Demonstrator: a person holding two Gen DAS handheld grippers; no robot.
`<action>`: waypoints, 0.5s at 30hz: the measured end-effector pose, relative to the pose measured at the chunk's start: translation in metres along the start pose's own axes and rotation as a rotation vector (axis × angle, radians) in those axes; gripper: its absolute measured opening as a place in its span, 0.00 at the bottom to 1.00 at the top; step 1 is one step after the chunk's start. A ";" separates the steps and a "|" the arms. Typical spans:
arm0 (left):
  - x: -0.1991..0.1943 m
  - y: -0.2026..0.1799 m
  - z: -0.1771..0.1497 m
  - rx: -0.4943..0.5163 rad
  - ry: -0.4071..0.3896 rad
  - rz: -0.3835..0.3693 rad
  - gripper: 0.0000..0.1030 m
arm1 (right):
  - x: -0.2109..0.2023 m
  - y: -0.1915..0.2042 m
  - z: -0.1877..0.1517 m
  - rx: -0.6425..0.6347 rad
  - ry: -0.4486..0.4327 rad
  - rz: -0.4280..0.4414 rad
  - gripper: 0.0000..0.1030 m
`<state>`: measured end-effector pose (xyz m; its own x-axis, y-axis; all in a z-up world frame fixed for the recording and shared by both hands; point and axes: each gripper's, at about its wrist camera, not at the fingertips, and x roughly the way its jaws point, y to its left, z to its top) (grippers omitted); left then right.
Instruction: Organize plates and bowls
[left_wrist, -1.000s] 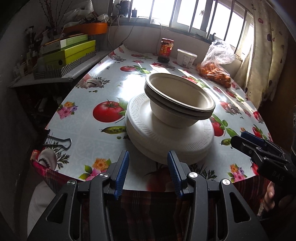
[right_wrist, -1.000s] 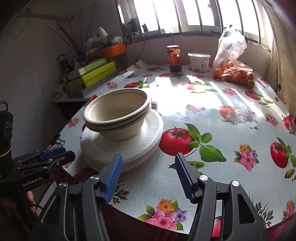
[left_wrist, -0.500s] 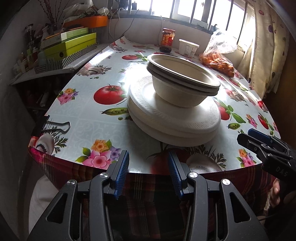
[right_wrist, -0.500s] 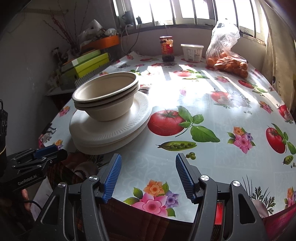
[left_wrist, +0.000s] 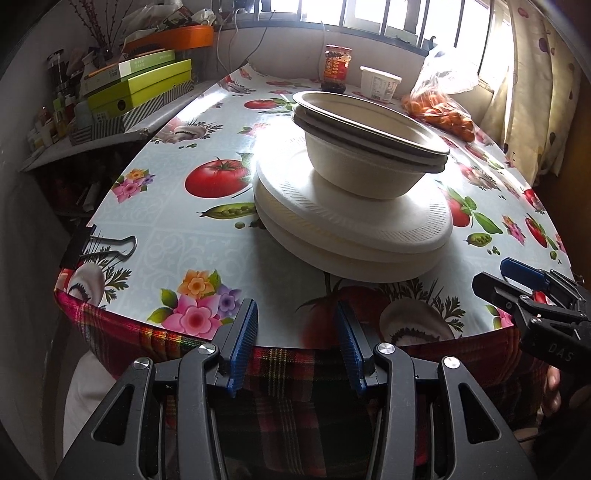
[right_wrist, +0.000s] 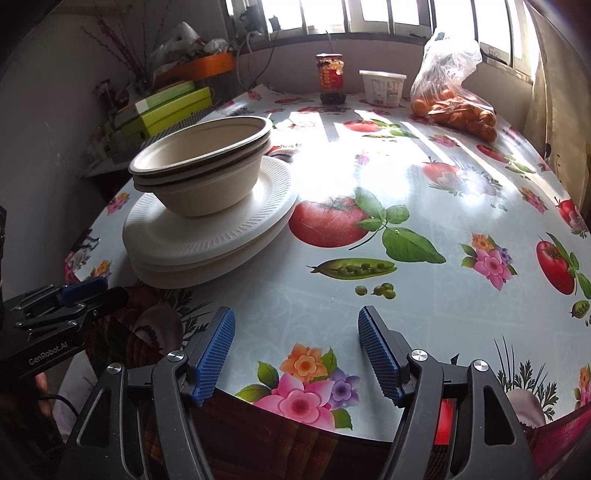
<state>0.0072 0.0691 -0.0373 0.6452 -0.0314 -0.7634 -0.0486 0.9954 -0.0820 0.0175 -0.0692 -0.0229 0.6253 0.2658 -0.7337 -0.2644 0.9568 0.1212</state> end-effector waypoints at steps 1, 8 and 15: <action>0.000 0.000 0.000 -0.003 -0.001 -0.002 0.45 | 0.000 0.001 0.000 -0.003 0.001 -0.002 0.70; 0.002 -0.004 0.001 0.016 0.005 0.030 0.45 | 0.003 0.006 -0.002 -0.025 0.000 -0.031 0.72; 0.003 -0.004 0.001 0.011 0.006 0.037 0.46 | 0.003 0.008 -0.003 -0.035 -0.002 -0.039 0.76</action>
<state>0.0102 0.0649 -0.0381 0.6382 0.0050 -0.7699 -0.0642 0.9968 -0.0468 0.0153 -0.0613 -0.0261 0.6370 0.2288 -0.7361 -0.2652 0.9617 0.0695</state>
